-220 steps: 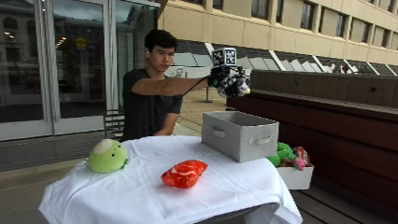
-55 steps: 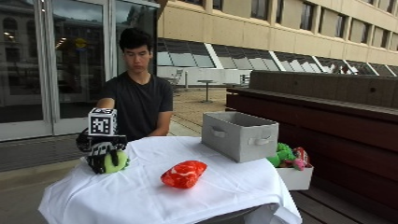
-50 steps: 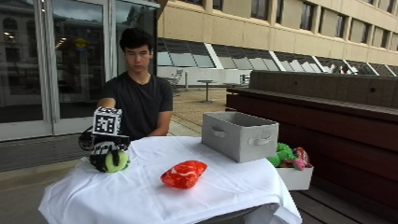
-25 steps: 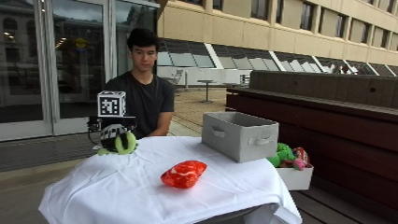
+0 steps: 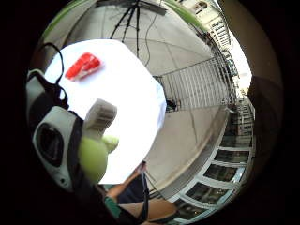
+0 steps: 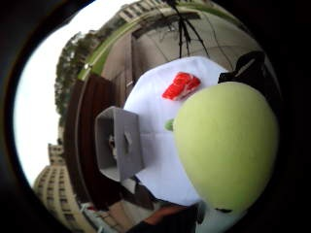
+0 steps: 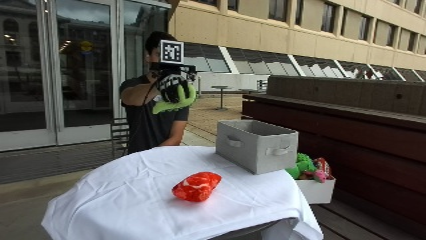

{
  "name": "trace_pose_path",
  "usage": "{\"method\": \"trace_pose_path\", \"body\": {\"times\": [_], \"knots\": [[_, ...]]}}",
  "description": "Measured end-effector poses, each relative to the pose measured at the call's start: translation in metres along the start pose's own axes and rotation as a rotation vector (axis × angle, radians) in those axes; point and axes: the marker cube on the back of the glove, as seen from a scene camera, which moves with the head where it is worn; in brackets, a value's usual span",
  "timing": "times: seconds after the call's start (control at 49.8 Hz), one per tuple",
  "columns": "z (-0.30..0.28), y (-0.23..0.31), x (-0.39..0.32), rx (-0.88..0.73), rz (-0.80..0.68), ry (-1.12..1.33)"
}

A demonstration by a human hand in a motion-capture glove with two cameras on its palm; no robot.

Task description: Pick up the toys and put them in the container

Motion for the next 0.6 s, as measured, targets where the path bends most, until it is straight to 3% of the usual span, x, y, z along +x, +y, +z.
{"method": "trace_pose_path", "body": {"times": [0.06, 0.281, 0.602], "knots": [[-0.017, -0.006, -0.028, 0.116, -0.056, 0.012], [-0.081, 0.021, -0.136, 0.175, -0.159, 0.011], [-0.082, 0.064, -0.272, 0.169, -0.269, -0.118]]}}
